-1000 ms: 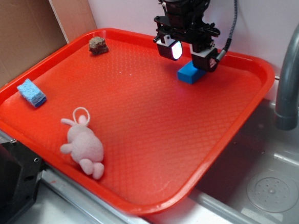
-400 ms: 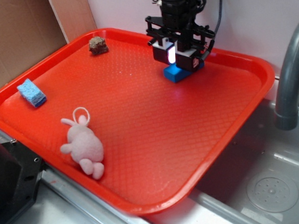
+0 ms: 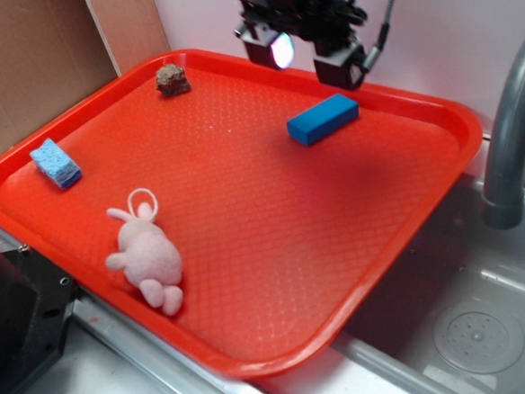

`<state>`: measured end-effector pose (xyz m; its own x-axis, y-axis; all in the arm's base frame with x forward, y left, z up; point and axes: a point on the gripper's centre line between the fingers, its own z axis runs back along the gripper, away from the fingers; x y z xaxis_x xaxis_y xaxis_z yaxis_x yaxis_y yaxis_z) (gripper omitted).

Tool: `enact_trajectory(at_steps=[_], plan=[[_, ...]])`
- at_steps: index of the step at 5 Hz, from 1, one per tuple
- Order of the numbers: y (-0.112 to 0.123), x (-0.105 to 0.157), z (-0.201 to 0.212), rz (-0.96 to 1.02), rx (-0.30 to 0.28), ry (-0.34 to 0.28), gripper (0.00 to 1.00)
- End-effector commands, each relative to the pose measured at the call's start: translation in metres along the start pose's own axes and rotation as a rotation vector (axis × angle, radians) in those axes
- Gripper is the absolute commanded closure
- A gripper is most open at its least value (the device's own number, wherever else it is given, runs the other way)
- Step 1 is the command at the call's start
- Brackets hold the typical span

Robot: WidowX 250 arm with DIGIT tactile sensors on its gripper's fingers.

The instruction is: Grab the blue block.

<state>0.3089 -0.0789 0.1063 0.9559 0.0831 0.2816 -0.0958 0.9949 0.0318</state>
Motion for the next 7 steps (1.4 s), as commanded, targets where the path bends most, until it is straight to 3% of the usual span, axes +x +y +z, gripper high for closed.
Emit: enact_trajectory(at_steps=[1, 2, 3, 4, 5, 7], plan=[[0.004, 0.013, 0.023, 0.006, -0.024, -0.067, 0.00], [0.004, 0.013, 0.023, 0.006, -0.024, -0.067, 0.00], [0.012, 0.012, -0.011, -0.019, -0.046, 0.011, 0.00], [0.002, 0.008, -0.040, -0.106, -0.104, 0.045, 0.00], [0.000, 0.001, -0.070, -0.134, -0.073, 0.116, 0.00], [-0.005, 0.009, -0.104, -0.183, -0.038, 0.183, 0.00]])
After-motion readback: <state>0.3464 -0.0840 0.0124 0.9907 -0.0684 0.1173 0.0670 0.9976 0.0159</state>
